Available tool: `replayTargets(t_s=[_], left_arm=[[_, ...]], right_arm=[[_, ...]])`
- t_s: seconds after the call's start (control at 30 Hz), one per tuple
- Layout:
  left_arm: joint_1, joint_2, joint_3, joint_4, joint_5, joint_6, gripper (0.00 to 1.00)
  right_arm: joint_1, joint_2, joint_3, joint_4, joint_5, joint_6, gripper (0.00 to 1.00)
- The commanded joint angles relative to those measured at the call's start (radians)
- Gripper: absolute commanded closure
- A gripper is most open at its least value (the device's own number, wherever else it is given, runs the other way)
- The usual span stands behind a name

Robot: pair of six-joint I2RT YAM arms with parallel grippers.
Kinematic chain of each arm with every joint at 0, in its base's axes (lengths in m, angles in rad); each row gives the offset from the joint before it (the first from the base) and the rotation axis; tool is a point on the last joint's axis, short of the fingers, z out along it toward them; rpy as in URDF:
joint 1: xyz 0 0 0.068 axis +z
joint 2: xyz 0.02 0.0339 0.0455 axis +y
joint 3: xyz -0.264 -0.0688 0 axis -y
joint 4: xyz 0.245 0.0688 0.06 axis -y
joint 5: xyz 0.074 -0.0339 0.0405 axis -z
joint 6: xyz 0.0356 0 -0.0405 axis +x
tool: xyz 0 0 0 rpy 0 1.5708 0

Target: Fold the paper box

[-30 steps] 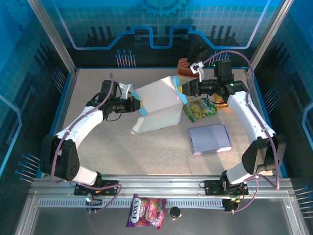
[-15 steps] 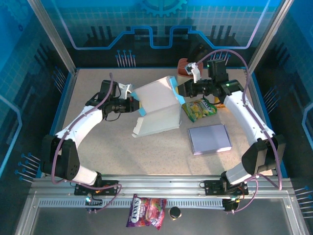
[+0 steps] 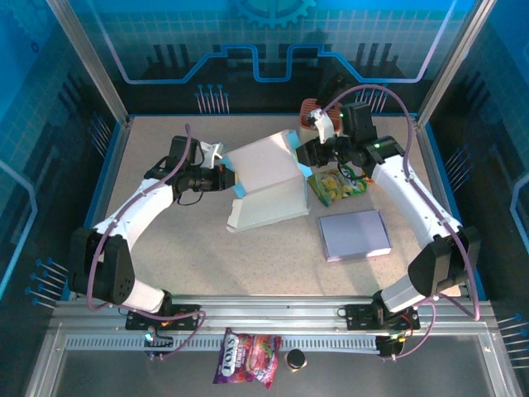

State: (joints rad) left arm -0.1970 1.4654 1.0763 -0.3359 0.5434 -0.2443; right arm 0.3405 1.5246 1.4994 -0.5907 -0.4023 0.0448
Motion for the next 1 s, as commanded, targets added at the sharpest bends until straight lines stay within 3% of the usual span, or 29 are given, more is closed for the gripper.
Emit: replayTargets(t_s=[0.0, 0.2, 0.43, 0.73, 0.97], left_arm=[[-0.002, -0.040, 0.034, 0.005, 0.029, 0.029, 1.00], [-0.002, -0.059, 0.023, 0.005, 0.029, 0.034, 1.00], [-0.002, -0.074, 0.013, 0.000, 0.029, 0.040, 1.00], [-0.002, -0.074, 0.016, 0.000, 0.012, 0.033, 1.00], [-0.002, -0.080, 0.014, 0.005, 0.012, 0.032, 1.00]], right_arm=[[0.029, -0.004, 0.039, -0.032, 0.037, -0.031, 0.68], [0.033, -0.030, 0.003, 0.021, 0.117, -0.023, 0.77], [0.006, -0.029, -0.011, 0.049, 0.067, -0.008, 0.84], [0.055, -0.038, -0.031, 0.046, 0.099, 0.000, 0.77], [0.081, -0.016, -0.020, 0.030, 0.200, -0.007, 0.76]])
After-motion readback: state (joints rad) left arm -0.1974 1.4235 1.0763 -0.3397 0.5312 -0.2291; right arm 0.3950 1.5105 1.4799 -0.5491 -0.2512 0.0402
